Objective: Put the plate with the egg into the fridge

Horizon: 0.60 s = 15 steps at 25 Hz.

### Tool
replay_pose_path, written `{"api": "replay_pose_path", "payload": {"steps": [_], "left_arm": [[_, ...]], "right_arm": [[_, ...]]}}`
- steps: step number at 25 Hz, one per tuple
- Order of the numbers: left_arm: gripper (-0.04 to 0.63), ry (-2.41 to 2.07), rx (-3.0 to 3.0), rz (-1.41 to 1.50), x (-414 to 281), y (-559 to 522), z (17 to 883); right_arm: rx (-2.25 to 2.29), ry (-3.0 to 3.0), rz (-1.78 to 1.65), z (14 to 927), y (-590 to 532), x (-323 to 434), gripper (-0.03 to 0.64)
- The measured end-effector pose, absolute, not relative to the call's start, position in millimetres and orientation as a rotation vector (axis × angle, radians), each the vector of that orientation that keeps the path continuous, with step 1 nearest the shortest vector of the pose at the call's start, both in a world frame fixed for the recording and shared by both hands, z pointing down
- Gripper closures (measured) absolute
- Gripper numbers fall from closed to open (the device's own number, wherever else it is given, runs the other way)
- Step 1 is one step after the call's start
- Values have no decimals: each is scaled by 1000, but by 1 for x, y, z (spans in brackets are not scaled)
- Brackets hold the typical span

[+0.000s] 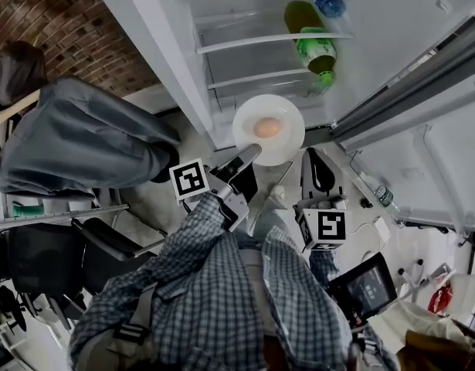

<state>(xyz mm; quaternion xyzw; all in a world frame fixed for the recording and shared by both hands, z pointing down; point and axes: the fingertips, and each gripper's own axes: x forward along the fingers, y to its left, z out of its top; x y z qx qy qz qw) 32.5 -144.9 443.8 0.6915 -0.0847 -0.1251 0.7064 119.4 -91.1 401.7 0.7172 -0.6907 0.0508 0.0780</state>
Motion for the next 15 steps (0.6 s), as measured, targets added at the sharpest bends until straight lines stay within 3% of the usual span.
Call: {"api": "replay_pose_path", "payload": {"steps": [15], "left_arm": [[569, -298, 1526, -418, 71, -185, 427]], "right_arm": [[2010, -2215, 4, 374, -155, 172, 611]]}}
